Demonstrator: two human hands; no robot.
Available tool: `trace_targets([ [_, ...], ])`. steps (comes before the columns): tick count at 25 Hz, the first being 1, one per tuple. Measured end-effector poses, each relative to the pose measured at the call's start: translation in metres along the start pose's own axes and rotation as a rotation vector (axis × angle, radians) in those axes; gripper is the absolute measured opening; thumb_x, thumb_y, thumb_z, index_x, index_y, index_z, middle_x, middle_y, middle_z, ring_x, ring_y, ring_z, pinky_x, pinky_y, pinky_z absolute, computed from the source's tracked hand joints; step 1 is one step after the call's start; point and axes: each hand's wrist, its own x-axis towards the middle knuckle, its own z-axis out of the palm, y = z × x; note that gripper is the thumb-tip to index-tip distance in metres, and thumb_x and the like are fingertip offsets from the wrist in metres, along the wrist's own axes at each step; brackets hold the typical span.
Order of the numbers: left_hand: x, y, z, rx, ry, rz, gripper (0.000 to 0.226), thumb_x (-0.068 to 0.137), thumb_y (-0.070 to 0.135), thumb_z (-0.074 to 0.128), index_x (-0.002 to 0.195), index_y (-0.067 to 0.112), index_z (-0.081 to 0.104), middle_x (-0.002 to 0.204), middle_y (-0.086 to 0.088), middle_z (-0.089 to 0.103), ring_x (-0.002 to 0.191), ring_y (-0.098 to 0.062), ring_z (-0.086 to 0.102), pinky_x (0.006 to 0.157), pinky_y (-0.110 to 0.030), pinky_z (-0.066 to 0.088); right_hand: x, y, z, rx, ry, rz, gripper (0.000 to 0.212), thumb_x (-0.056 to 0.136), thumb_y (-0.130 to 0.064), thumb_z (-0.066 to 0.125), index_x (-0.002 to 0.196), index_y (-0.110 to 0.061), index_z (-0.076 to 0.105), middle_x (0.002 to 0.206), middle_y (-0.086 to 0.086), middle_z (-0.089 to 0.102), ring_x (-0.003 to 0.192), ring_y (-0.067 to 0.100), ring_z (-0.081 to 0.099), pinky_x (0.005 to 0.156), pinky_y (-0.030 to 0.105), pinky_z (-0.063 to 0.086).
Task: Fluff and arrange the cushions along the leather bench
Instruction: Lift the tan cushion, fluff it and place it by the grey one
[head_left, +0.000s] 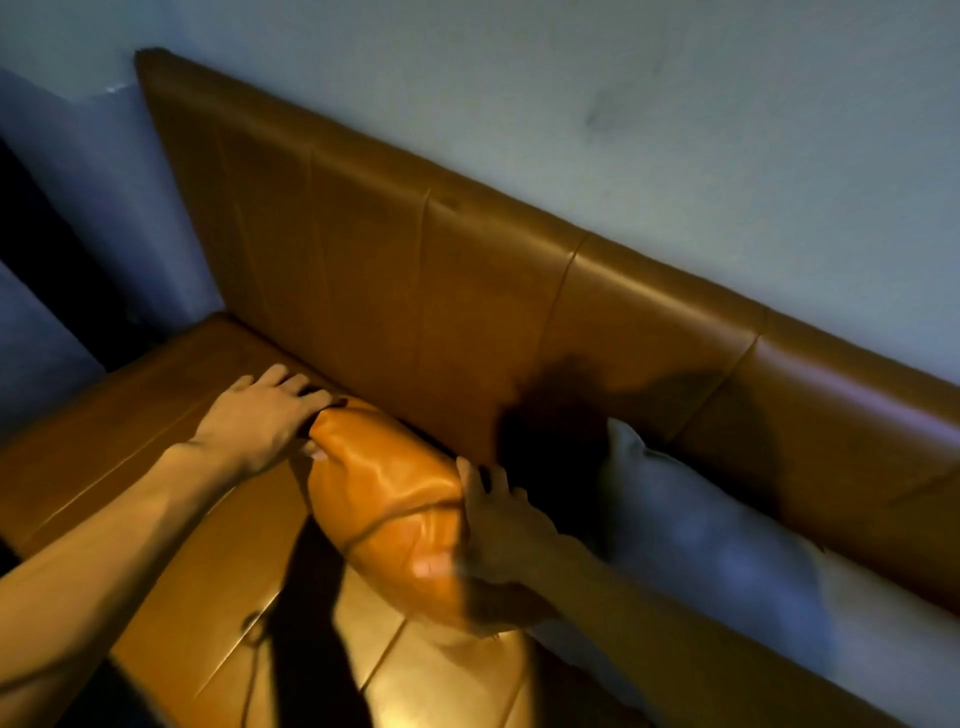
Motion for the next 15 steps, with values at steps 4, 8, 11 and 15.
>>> trace_targets([
  [4,0.019,0.002,-0.026,0.028,-0.076,0.039,0.076,0.079,0.074,0.042,0.144,0.036,0.035,0.146,-0.001,0.041,0.134,-0.024,0.032,0.105,-0.045,0.035,0.002,0.022,-0.028,-0.005,0.042,-0.029,0.106,0.075,-0.046,0.077,0.153,-0.022,0.008,0.149,0.016,0.036,0.129,0.04,0.046,0.1,0.05,0.044],
  [8,0.049,0.007,-0.039,0.023,-0.133,0.054,0.083,0.079,0.075,0.044,0.148,0.032,0.028,0.152,-0.003,0.035,0.14,-0.028,0.026,0.108,-0.048,0.033,0.017,0.059,-0.072,0.117,-0.043,-0.021,0.096,0.077,-0.045,0.077,0.148,-0.019,0.018,0.142,0.014,0.046,0.123,0.035,0.051,0.09,0.04,0.046],
  [11,0.067,0.022,-0.02,0.045,-0.136,0.07,0.078,0.084,0.07,0.047,0.149,0.031,0.025,0.156,0.001,0.03,0.146,-0.026,0.017,0.111,-0.049,0.033,0.024,0.064,-0.057,0.099,-0.048,0.002,0.091,0.08,-0.046,0.074,0.149,-0.016,0.023,0.147,0.013,0.042,0.13,0.035,0.046,0.098,0.042,0.042],
  [15,0.079,0.02,-0.018,-0.029,-0.169,0.11,0.089,0.081,0.066,0.057,0.152,0.035,0.013,0.164,0.007,0.005,0.151,-0.025,-0.011,0.118,-0.063,0.009,0.036,0.066,-0.052,0.162,0.057,-0.04,0.064,0.085,-0.038,0.07,0.137,-0.014,0.042,0.138,0.012,0.052,0.125,0.035,0.05,0.096,0.043,0.043],
])
